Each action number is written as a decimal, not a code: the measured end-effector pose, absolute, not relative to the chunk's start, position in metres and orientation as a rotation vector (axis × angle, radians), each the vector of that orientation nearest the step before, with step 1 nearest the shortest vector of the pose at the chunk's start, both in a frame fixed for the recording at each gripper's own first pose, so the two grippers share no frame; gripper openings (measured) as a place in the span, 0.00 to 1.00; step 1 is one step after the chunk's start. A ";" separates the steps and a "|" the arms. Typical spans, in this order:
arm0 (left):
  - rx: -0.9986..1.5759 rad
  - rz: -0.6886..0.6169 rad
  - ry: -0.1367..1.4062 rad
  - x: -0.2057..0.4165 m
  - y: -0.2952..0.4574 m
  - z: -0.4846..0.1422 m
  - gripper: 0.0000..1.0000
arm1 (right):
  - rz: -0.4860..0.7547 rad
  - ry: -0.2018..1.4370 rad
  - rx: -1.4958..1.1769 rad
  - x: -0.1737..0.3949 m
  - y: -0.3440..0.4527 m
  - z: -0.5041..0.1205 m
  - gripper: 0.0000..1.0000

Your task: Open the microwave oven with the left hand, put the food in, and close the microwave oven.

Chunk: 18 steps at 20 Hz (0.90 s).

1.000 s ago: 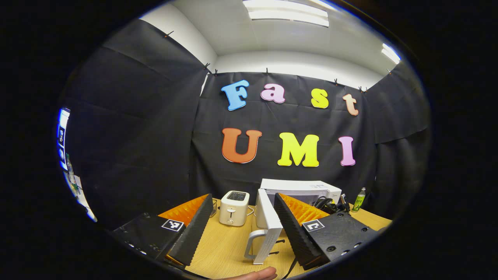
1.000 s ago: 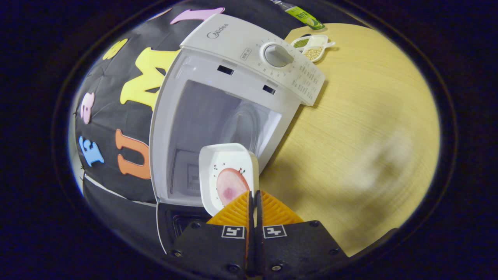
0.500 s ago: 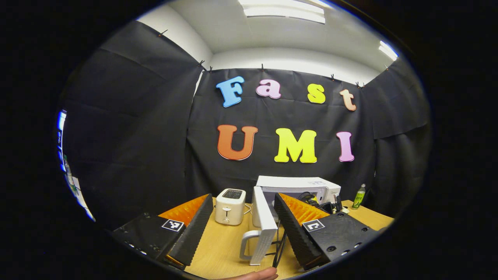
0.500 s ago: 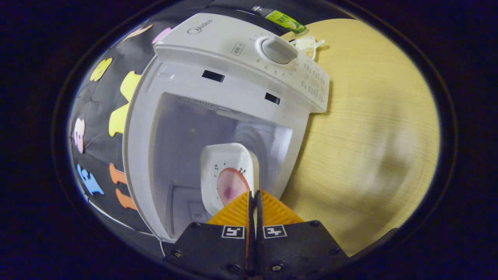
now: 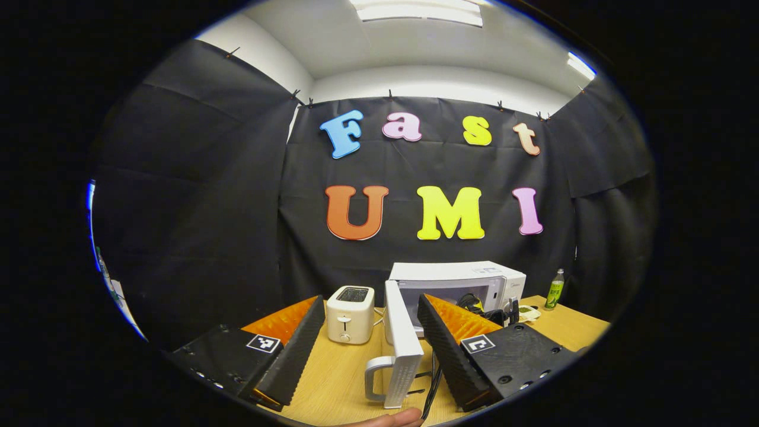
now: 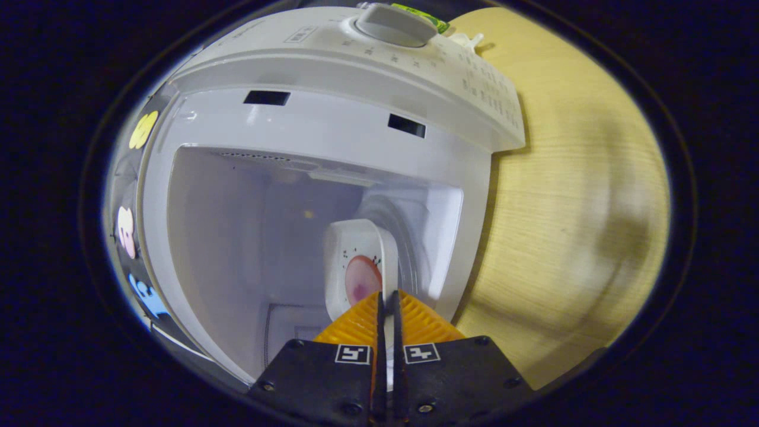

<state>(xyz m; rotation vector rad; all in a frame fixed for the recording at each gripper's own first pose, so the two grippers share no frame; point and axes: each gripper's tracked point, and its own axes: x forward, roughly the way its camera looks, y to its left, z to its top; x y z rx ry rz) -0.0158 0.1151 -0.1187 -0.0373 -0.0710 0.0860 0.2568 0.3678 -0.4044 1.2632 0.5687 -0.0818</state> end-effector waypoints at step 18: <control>0.028 0.126 -0.067 -0.032 0.112 -0.125 0.94 | 0.206 0.461 1.037 0.231 0.394 -0.368 0.23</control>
